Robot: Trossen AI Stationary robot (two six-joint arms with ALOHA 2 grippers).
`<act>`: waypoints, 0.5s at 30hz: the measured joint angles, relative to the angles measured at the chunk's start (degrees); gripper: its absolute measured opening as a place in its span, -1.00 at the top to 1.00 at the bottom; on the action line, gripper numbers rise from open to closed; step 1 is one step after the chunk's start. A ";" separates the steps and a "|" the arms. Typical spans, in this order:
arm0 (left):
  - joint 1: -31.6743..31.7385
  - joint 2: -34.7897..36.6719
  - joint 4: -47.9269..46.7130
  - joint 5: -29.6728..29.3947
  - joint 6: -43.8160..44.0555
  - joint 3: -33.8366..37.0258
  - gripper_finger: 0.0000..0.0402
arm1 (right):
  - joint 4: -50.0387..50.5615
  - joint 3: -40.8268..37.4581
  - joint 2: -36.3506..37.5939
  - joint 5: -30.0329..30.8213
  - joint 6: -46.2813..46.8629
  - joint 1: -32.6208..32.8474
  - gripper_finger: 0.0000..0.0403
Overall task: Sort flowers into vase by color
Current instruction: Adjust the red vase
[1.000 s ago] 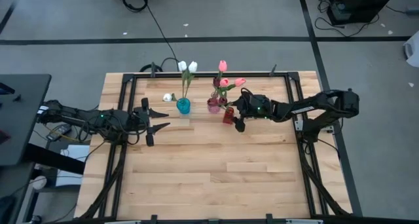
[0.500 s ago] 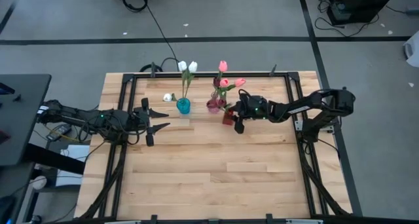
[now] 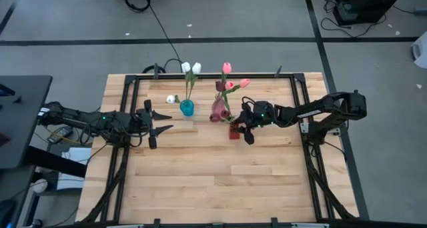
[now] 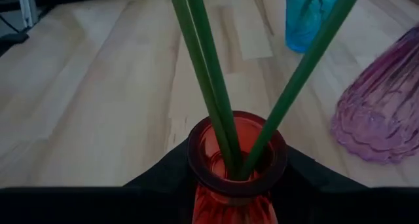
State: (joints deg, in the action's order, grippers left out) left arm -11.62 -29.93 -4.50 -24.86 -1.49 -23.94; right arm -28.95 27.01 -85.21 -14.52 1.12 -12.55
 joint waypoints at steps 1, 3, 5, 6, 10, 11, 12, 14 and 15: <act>0.00 0.00 0.08 0.00 0.04 0.00 0.20 | 0.08 0.02 0.00 0.11 -0.39 0.47 0.21; 0.00 -0.02 0.42 0.00 0.22 0.00 0.20 | 0.30 0.02 0.09 0.19 -1.56 1.70 0.22; 0.00 0.00 0.34 0.00 0.35 0.00 0.20 | 1.57 0.02 0.72 0.55 -2.31 2.79 0.22; 0.00 -0.02 0.32 0.00 0.55 0.00 0.20 | 2.42 0.02 1.23 1.54 -2.46 3.17 0.22; 0.00 -0.02 0.21 0.00 1.53 0.00 0.20 | 5.39 -0.07 3.38 7.45 -4.75 3.90 0.22; 0.00 0.00 0.20 0.00 1.55 0.00 0.20 | 5.44 -0.09 3.74 9.05 -5.82 4.08 0.22; 0.00 -0.02 0.20 0.00 1.56 0.00 0.20 | 5.29 -0.11 3.89 10.90 -7.01 4.28 0.22; 0.00 -0.02 0.05 0.00 1.57 0.00 0.20 | 4.58 -0.13 3.80 13.30 -8.41 4.34 0.21; 0.00 -0.01 -0.10 0.00 1.60 0.00 0.20 | 4.37 -0.13 3.65 13.87 -8.45 4.31 0.21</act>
State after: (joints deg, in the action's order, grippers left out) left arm -11.62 -29.94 -4.60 -24.86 0.11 -23.94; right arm -24.58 26.87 -81.56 -0.65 -7.33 -8.24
